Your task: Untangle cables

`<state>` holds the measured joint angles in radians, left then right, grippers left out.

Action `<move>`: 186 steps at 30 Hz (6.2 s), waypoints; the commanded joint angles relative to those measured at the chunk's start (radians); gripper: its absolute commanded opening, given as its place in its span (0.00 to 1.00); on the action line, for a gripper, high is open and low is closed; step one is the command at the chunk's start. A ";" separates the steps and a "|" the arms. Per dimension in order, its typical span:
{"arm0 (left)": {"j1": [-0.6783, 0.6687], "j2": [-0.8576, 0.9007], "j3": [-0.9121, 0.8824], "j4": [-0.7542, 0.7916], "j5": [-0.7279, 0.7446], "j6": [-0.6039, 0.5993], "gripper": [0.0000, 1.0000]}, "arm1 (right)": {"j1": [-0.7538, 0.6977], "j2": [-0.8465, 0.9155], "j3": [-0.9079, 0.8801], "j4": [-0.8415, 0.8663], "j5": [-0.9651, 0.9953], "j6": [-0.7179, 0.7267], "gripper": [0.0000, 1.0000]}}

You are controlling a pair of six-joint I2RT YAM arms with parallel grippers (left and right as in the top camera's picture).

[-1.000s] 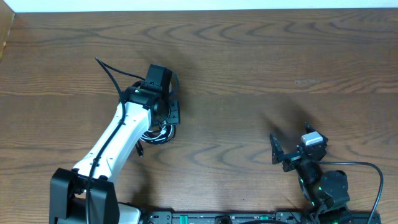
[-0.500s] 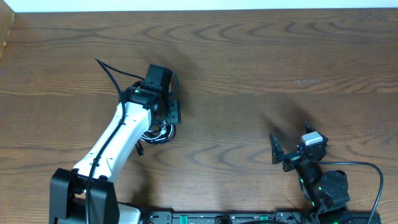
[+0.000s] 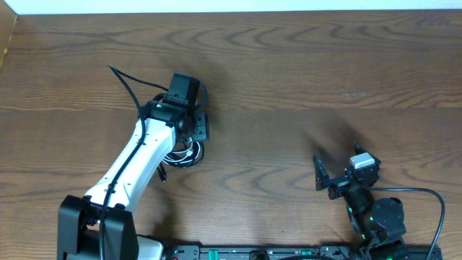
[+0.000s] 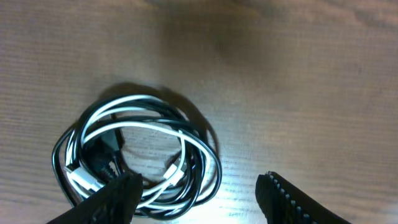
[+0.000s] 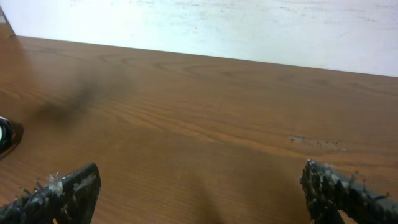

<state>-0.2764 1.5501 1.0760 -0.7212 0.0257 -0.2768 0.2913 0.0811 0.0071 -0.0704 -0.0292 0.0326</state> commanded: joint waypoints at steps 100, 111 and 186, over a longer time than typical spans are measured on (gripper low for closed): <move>0.085 0.051 -0.026 0.161 0.011 -0.102 0.63 | 0.004 -0.001 -0.002 -0.005 0.004 -0.015 0.99; 0.085 0.051 -0.028 0.131 0.011 -0.102 0.63 | 0.004 -0.001 -0.002 -0.005 0.004 -0.015 0.99; 0.084 0.188 -0.050 0.200 0.045 -0.148 0.62 | 0.004 -0.001 -0.002 -0.005 0.004 -0.015 0.99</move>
<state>-0.1963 1.7264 1.0382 -0.5217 0.0727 -0.4194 0.2913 0.0811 0.0071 -0.0704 -0.0292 0.0326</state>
